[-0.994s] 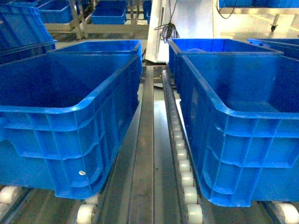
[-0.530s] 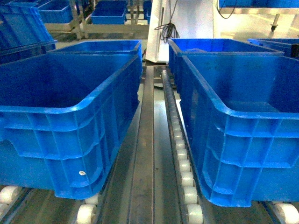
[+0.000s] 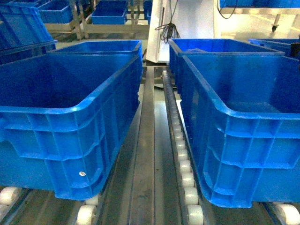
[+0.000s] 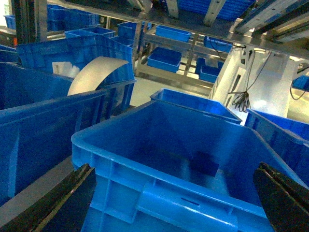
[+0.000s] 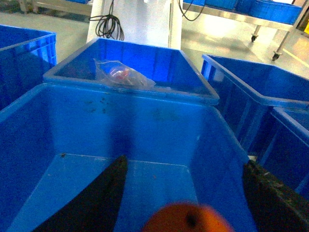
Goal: Sort blue parts and orange caps into right shelf containers
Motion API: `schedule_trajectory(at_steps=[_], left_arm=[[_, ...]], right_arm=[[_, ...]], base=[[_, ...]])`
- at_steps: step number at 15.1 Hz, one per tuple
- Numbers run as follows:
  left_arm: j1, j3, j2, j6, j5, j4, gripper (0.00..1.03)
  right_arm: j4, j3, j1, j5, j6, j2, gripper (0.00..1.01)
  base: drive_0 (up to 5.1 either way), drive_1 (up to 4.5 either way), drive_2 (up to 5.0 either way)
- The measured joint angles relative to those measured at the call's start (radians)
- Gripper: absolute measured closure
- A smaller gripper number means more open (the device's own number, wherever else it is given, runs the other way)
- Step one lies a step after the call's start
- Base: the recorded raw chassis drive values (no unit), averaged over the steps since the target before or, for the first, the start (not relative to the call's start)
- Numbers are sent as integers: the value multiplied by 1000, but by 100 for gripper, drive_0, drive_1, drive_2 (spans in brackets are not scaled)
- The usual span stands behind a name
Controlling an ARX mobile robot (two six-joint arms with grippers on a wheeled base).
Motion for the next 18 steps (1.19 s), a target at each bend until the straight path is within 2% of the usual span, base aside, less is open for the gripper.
schedule_trajectory(at_steps=[4, 5, 6, 9, 10, 11, 12, 15, 18], left_arm=[[0, 0, 0, 0, 0, 0, 5], [0, 0, 0, 0, 0, 0, 5], [0, 0, 0, 0, 0, 0, 5], [0, 0, 0, 0, 0, 0, 5], [0, 0, 0, 0, 0, 0, 5], [0, 0, 0, 0, 0, 0, 5], [0, 0, 0, 0, 0, 0, 5], [0, 0, 0, 0, 0, 0, 5], [0, 0, 0, 0, 0, 0, 5]], right_arm=[[0, 0, 0, 0, 0, 0, 12], [0, 0, 0, 0, 0, 0, 1], [0, 0, 0, 0, 0, 0, 4], [0, 0, 0, 0, 0, 0, 3], [-86, 15, 0, 11, 25, -9, 3], [-143, 17, 0, 11, 80, -19, 3], [-113, -22, 1, 10, 125, -84, 3], [-87, -142, 2, -31, 124, -253, 3], [-212, -317, 1, -72, 136, -529, 3]], base=[[0, 0, 0], [0, 0, 0], [0, 0, 0], [0, 0, 0], [0, 0, 0], [0, 0, 0], [0, 0, 0], [0, 0, 0], [0, 0, 0]])
